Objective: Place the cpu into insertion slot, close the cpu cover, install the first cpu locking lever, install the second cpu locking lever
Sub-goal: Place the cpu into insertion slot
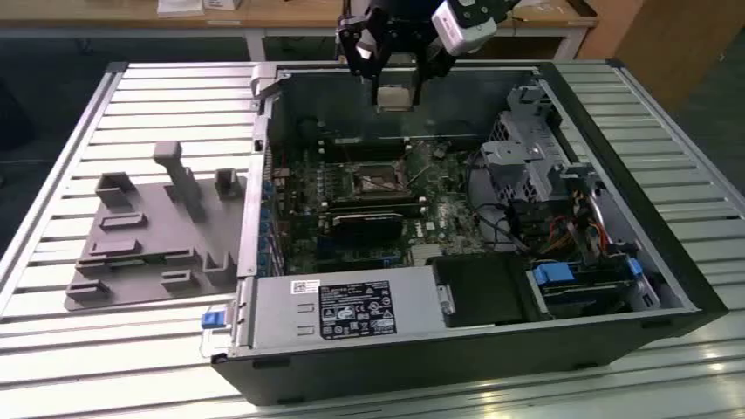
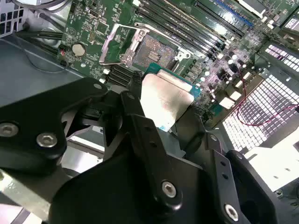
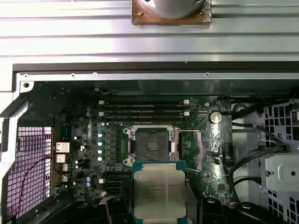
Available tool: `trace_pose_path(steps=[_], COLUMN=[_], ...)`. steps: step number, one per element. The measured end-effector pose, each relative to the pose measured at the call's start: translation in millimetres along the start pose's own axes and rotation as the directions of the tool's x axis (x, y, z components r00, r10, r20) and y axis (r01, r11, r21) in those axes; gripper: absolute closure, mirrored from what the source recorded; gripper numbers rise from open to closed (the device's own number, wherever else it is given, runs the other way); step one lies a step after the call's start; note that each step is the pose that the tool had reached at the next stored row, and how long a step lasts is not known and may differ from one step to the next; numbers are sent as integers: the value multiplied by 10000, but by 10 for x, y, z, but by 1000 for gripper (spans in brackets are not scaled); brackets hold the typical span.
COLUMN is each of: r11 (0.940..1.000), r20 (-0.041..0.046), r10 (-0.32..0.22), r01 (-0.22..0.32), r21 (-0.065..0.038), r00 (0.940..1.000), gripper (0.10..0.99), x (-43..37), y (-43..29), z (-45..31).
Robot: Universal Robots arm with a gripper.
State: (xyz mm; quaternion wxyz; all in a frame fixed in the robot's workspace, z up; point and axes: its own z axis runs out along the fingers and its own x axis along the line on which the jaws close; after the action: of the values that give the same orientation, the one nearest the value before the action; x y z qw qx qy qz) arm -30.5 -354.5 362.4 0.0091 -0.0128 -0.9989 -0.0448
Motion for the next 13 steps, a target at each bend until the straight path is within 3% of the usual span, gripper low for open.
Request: trace_pose_path(steps=[13], r11=[10000], r20=[0], r10=[0], r01=[0], r21=[-2], r00=[10000], gripper=[549], x=[0], y=[0], z=[3])
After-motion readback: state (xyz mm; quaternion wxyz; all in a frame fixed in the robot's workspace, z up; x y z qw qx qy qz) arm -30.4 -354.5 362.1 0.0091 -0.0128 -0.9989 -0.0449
